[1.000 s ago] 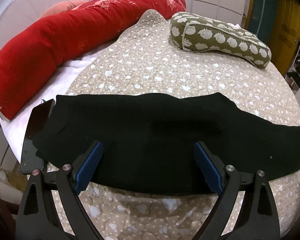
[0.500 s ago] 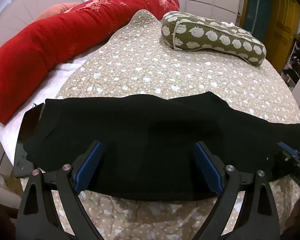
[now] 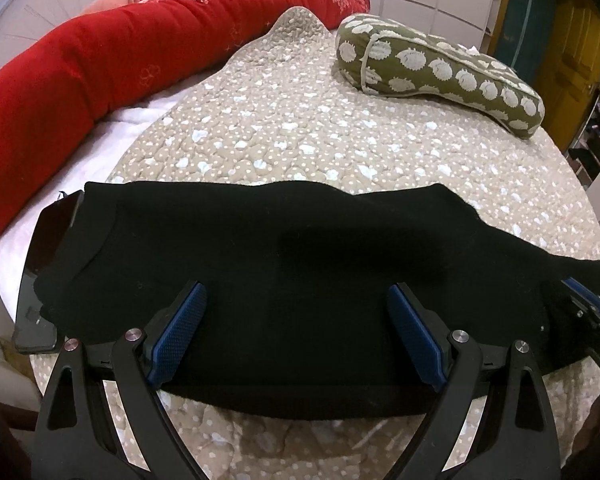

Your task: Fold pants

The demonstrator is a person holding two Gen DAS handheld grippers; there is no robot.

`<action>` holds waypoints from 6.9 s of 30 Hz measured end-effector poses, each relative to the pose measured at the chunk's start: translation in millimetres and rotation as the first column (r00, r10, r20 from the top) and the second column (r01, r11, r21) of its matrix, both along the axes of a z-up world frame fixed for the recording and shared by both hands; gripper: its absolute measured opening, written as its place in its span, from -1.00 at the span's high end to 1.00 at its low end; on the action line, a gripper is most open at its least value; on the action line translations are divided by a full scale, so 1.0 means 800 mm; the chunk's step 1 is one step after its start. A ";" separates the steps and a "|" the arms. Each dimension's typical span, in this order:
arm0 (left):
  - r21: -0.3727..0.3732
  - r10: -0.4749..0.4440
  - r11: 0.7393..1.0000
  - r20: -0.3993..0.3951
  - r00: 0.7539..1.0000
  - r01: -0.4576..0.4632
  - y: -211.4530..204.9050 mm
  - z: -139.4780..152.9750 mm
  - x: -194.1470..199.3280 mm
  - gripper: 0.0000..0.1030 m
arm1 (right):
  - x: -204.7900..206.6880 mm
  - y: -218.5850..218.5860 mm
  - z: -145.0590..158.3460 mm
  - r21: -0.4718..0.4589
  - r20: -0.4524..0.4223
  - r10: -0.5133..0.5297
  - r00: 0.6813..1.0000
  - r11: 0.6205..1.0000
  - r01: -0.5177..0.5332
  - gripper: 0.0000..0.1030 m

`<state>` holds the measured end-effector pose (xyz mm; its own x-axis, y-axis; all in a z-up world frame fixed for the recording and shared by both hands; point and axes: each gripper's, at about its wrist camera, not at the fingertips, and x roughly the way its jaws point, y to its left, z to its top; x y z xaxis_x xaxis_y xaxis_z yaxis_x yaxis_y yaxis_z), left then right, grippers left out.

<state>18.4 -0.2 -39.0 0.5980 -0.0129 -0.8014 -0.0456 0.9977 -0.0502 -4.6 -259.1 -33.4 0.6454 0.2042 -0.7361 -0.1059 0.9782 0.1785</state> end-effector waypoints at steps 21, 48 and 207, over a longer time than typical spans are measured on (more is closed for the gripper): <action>-0.007 -0.018 1.000 0.019 1.000 0.018 -0.004 0.012 -0.027 -0.78 | -0.054 -0.051 -0.007 -0.026 -0.031 -0.090 0.995 0.996 0.089 0.36; 0.013 -0.225 0.974 0.008 0.974 0.225 -0.112 0.018 -0.036 -0.78 | -0.094 -0.134 -0.018 -0.004 -0.038 -0.211 0.977 0.977 0.211 0.30; -0.137 -0.226 0.966 -0.021 0.974 0.221 -0.048 0.024 -0.007 -0.07 | -0.006 0.059 -0.006 -0.041 -0.042 0.124 0.991 0.991 -0.125 0.04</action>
